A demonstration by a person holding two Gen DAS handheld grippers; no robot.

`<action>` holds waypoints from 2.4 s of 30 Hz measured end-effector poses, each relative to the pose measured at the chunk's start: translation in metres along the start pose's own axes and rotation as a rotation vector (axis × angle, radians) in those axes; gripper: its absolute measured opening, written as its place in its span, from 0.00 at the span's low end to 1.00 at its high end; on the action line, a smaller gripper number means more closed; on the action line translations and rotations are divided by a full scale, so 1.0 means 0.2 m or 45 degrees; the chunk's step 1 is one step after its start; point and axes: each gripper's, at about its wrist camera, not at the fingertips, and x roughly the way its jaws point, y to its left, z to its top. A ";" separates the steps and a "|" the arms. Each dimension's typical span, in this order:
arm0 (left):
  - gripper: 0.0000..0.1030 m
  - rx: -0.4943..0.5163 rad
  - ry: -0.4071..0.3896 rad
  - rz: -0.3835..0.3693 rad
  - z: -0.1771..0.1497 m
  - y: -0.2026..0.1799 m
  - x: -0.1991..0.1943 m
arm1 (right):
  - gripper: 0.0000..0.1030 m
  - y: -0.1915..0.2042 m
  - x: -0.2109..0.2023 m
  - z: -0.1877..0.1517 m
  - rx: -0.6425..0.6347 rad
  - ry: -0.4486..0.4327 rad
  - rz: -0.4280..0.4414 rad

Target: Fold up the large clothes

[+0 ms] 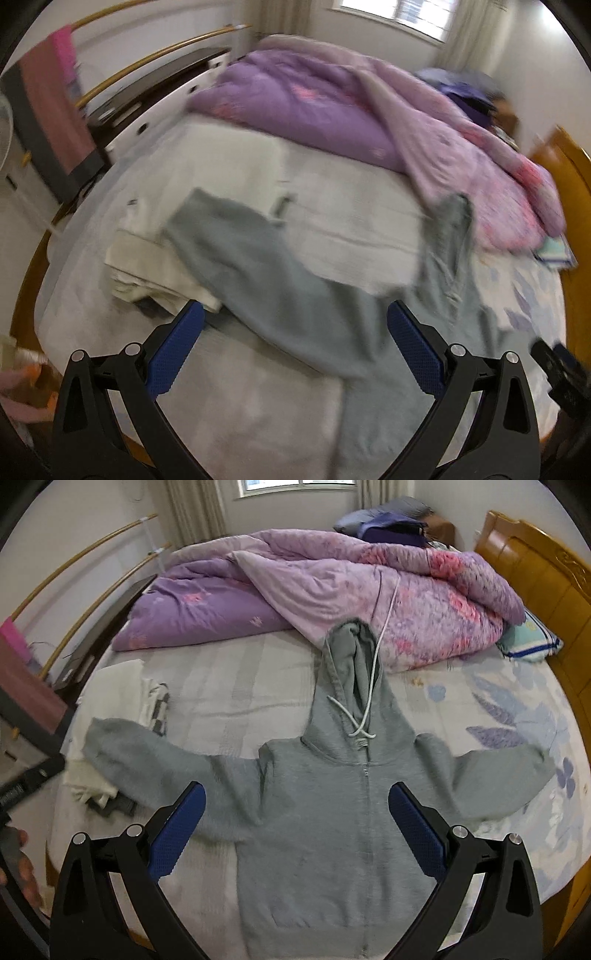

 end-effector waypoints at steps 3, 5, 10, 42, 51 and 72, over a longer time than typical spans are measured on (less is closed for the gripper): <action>0.96 -0.073 -0.008 0.072 0.09 0.26 0.19 | 0.93 0.08 0.18 -0.03 0.045 0.037 -0.013; 0.96 -0.127 -0.002 0.112 0.12 0.42 0.33 | 0.93 0.12 0.27 -0.06 0.054 0.056 -0.028; 0.95 -0.207 0.023 0.170 0.17 0.64 0.61 | 0.93 0.19 0.46 -0.15 0.042 0.117 -0.059; 0.07 -0.017 -0.412 -0.026 0.11 0.12 -0.19 | 0.04 0.17 1.44 -0.45 0.070 0.595 0.522; 0.07 0.258 -0.388 -0.375 -0.10 -0.99 -0.12 | 0.07 -0.61 0.89 -0.26 0.203 0.325 0.595; 0.81 0.358 0.246 -0.277 -0.77 -1.64 0.89 | 0.42 -1.75 0.97 -0.54 0.721 0.331 0.423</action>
